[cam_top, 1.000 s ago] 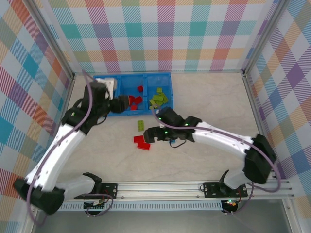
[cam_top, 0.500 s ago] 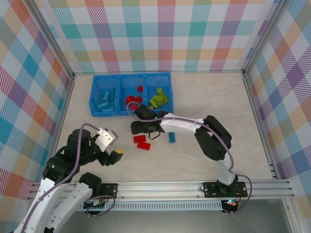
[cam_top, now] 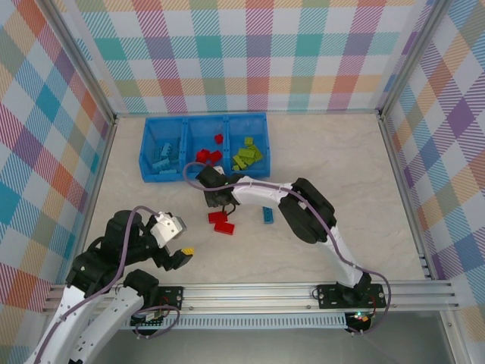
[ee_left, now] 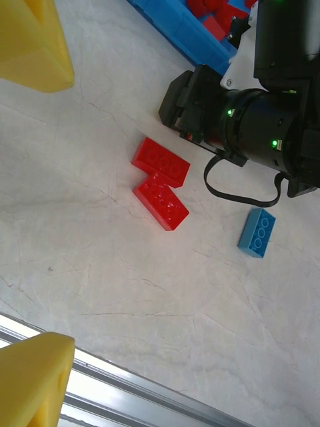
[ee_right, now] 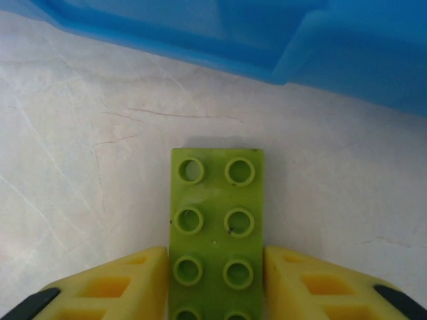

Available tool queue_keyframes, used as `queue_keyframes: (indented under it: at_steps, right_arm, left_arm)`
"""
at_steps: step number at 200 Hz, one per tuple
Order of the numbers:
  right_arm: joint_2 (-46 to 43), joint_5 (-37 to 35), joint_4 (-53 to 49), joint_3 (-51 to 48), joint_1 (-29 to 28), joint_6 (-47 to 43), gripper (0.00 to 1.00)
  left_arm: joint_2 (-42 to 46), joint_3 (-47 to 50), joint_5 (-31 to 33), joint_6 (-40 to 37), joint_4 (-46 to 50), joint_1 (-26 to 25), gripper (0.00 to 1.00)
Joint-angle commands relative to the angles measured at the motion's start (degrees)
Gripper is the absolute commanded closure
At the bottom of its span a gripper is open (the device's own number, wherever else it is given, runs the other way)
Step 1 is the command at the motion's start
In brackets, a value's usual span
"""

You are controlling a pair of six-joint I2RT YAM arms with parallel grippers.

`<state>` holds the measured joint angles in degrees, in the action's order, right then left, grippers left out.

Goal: Sort the legos into containers by color

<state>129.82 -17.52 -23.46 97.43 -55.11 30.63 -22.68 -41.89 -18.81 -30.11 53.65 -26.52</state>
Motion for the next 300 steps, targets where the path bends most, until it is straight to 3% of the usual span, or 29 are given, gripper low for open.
queue_keyframes:
  at_steps: [1, 54, 109, 147, 177, 191, 206, 238, 269, 300]
  right_arm:
    - [-1.1, 0.2, -1.4, -1.6, -0.3, -0.2, 0.62]
    - [-17.2, 1.1, 6.1, -13.1, -0.3, -3.3, 0.67]
    - [-31.9, -7.5, 9.9, -19.7, 2.0, -10.8, 0.68]
    - [-26.0, -3.9, 11.8, -13.4, 11.0, -15.7, 0.69]
    - [-17.1, 1.5, 11.3, -5.6, 15.7, -14.9, 0.69]
    - [-14.2, 1.9, 11.1, -2.8, 16.4, -15.0, 0.65]
    - [-12.7, 2.3, 9.7, -0.1, 16.9, -14.9, 0.52]
    - [-15.7, 2.1, 9.0, -0.2, 17.0, -15.0, 0.44]
    - [-25.3, 4.3, 8.3, -6.1, 17.1, -14.9, 0.41]
    - [-40.2, 14.4, 7.3, -17.5, 17.1, -15.5, 0.20]
  left_arm:
    - [1.2, 0.6, -1.2, -1.6, -1.2, -0.7, 0.06]
    - [-0.5, 0.2, -6.7, -0.7, -5.8, -0.7, 0.04]
    - [-2.5, -0.6, -5.0, 0.6, -8.7, -0.7, 0.00]
    - [-3.0, -0.2, -3.5, 4.5, -11.3, -0.7, 0.00]
    - [-6.1, 0.2, 7.4, 11.6, -14.3, -0.7, 0.00]
    - [-9.2, -1.1, 12.7, 17.9, -14.2, -0.6, 0.00]
    - [-13.3, -2.9, 16.7, 25.2, -13.8, -0.6, 0.00]
    - [-20.9, -4.3, 16.3, 37.1, -15.9, -0.6, 0.00]
    - [-27.6, -3.7, 20.0, 49.5, -19.4, -0.7, 0.00]
    - [-35.2, -3.5, 20.6, 57.5, -21.8, -2.1, 0.00]
